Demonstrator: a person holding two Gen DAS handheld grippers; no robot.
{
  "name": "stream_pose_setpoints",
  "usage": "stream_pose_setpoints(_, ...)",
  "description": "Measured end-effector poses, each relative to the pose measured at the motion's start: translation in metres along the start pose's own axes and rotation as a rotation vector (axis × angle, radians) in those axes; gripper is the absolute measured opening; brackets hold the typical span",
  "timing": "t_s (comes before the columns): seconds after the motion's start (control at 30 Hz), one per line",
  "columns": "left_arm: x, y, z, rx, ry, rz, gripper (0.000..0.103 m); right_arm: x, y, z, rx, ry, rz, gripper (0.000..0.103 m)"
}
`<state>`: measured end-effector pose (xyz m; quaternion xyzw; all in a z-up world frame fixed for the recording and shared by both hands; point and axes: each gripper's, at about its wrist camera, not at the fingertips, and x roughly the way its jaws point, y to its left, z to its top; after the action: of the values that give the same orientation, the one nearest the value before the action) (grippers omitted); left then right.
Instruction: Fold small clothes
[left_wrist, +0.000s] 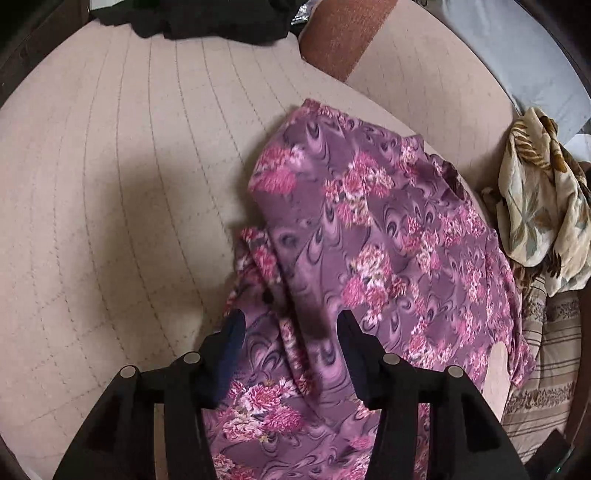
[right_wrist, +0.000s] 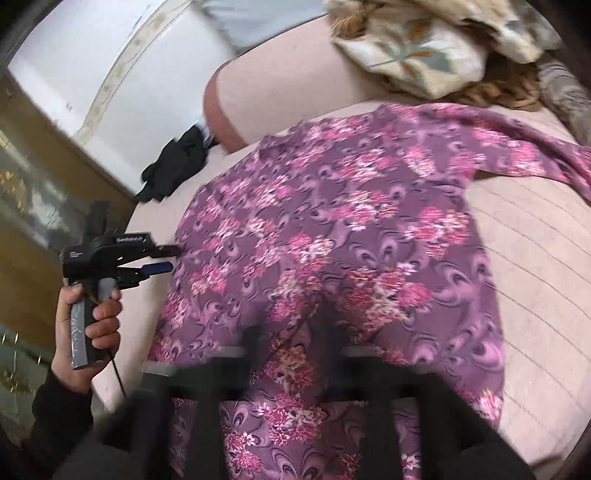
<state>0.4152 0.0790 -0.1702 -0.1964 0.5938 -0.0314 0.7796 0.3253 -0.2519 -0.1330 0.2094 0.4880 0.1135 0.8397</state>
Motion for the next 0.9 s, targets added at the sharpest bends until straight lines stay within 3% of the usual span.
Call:
stream_pose_setpoints(0.13,0.013,0.003,-0.003,0.012,0.001,-0.042,0.055,0.022,-0.005,0.003,-0.071,0.045,-0.081,0.077)
stream_pose_setpoints(0.2,0.017,0.006,-0.004,0.014,-0.011,-0.077,0.055,0.032,-0.011,-0.002,-0.071,0.072,-0.096,0.068)
stream_pose_setpoints(0.27,0.018,0.013,-0.005,0.01,-0.034,-0.11,0.055,0.05,-0.013,-0.009,-0.097,0.098,-0.145,0.049)
stream_pose_setpoints(0.3,0.02,0.015,-0.003,-0.013,-0.029,-0.121,0.054,0.059,-0.01,-0.015,-0.131,0.111,-0.191,0.044)
stream_pose_setpoints(0.37,0.019,0.013,0.004,-0.048,-0.017,-0.139,0.053,0.067,-0.003,-0.021,-0.176,0.121,-0.229,0.011)
stream_pose_setpoints(0.4,0.017,0.009,0.006,-0.032,-0.018,-0.132,0.041,0.063,0.003,-0.021,-0.188,0.114,-0.23,0.009)
stream_pose_setpoints(0.47,0.01,0.001,0.007,0.028,-0.051,-0.064,0.024,0.033,0.016,-0.015,-0.169,0.065,-0.183,0.009)
stream_pose_setpoints(0.53,0.006,0.001,0.006,0.036,-0.075,-0.026,0.024,0.0,0.023,-0.014,-0.147,0.02,-0.142,0.008)
stream_pose_setpoints(0.6,0.01,0.006,0.009,0.006,-0.047,-0.073,0.024,-0.022,0.023,-0.022,-0.135,0.004,-0.147,0.008)
stream_pose_setpoints(0.73,0.011,0.02,0.014,-0.057,-0.016,-0.118,0.034,0.024,-0.009,-0.058,-0.134,0.149,-0.306,0.011)
stream_pose_setpoints(0.8,0.002,0.03,0.018,-0.089,-0.033,-0.123,0.039,0.023,-0.007,-0.058,-0.151,0.134,-0.322,0.013)
stream_pose_setpoints(0.83,-0.003,0.037,0.021,-0.116,-0.044,-0.131,0.041,0.011,0.0,-0.053,-0.165,0.083,-0.309,0.018)
stream_pose_setpoints(0.9,-0.013,0.058,0.028,-0.188,-0.077,-0.14,0.049,-0.019,0.019,-0.039,-0.205,-0.023,-0.267,0.057)
